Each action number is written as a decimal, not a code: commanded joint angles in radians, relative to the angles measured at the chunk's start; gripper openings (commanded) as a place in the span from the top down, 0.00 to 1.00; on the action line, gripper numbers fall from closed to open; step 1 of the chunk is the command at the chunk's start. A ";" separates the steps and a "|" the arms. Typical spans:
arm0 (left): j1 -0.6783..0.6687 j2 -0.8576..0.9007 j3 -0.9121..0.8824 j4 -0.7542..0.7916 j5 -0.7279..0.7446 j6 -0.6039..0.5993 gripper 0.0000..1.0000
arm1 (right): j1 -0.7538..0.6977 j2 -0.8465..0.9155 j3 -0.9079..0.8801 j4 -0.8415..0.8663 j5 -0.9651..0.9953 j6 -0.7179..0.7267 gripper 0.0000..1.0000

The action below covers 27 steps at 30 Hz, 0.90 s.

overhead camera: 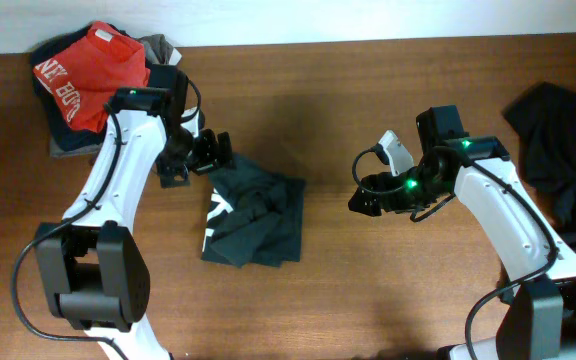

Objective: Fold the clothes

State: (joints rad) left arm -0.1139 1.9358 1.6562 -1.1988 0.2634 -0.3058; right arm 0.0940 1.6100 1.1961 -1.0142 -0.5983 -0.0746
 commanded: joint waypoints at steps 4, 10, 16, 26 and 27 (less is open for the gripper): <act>-0.001 0.073 -0.006 0.033 0.055 0.062 0.02 | -0.004 -0.001 -0.002 -0.003 0.005 0.005 0.21; -0.001 0.120 -0.006 0.037 0.056 0.070 0.06 | -0.004 -0.001 -0.002 -0.002 0.005 0.005 0.21; -0.002 0.126 -0.006 0.048 0.075 0.092 0.31 | -0.004 -0.001 -0.002 -0.002 0.005 0.005 0.21; -0.003 0.126 -0.006 0.079 0.134 0.092 0.94 | -0.004 -0.001 -0.002 -0.002 0.005 0.005 0.21; -0.006 0.126 -0.006 0.080 0.138 0.091 0.98 | -0.004 -0.001 -0.002 -0.002 0.005 0.005 0.21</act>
State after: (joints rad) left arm -0.1139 2.0533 1.6554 -1.1259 0.3702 -0.2234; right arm 0.0940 1.6100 1.1954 -1.0164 -0.5983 -0.0742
